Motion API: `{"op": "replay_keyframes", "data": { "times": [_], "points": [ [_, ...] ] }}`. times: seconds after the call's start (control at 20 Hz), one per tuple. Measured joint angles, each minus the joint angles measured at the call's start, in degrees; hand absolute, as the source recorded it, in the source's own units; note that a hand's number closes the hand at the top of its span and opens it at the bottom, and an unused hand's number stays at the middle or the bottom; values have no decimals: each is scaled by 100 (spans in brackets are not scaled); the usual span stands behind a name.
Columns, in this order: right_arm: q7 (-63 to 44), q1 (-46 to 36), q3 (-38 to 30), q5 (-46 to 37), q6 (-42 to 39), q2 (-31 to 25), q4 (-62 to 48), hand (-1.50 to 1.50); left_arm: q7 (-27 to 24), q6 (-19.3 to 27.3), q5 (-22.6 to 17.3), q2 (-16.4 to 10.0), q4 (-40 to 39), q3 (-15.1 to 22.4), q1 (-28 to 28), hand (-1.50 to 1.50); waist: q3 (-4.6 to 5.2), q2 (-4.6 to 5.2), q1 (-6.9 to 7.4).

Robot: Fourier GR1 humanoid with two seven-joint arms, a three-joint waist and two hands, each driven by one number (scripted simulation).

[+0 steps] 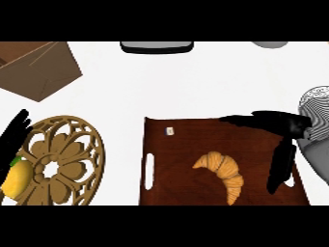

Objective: Pick the croissant from the tray and place it in the tiered basket

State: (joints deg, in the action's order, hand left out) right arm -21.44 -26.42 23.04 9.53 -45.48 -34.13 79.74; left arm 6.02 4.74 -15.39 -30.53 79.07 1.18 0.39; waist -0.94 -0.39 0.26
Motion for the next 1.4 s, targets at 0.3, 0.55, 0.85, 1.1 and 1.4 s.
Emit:
{"op": "replay_keyframes", "data": {
  "times": [0.3, 0.55, 0.85, 1.1, 1.4],
  "points": [
    [254, 275, -109, -227, -218, 83, -112, -150, -6, -42, 104, 89, 103, -105, 89, 0, -1, -5, -2],
    [532, 223, -152, -555, -211, 357, -409, -150, -15, -153, 156, 139, 132, -171, 104, 0, -2, 2, 13],
    [624, 444, -170, -834, -117, 603, -272, -150, 36, -251, 223, 184, 156, -287, 155, 0, -1, -5, -10],
    [723, 433, -166, -1111, -75, 848, -405, -150, 63, -270, 354, 262, 124, -329, 100, 0, -4, -5, -6],
    [691, 428, -192, -1337, 4, 1159, -539, -150, 188, -272, 441, 370, 294, -377, 136, 0, 15, -17, -3]
  ]
}}
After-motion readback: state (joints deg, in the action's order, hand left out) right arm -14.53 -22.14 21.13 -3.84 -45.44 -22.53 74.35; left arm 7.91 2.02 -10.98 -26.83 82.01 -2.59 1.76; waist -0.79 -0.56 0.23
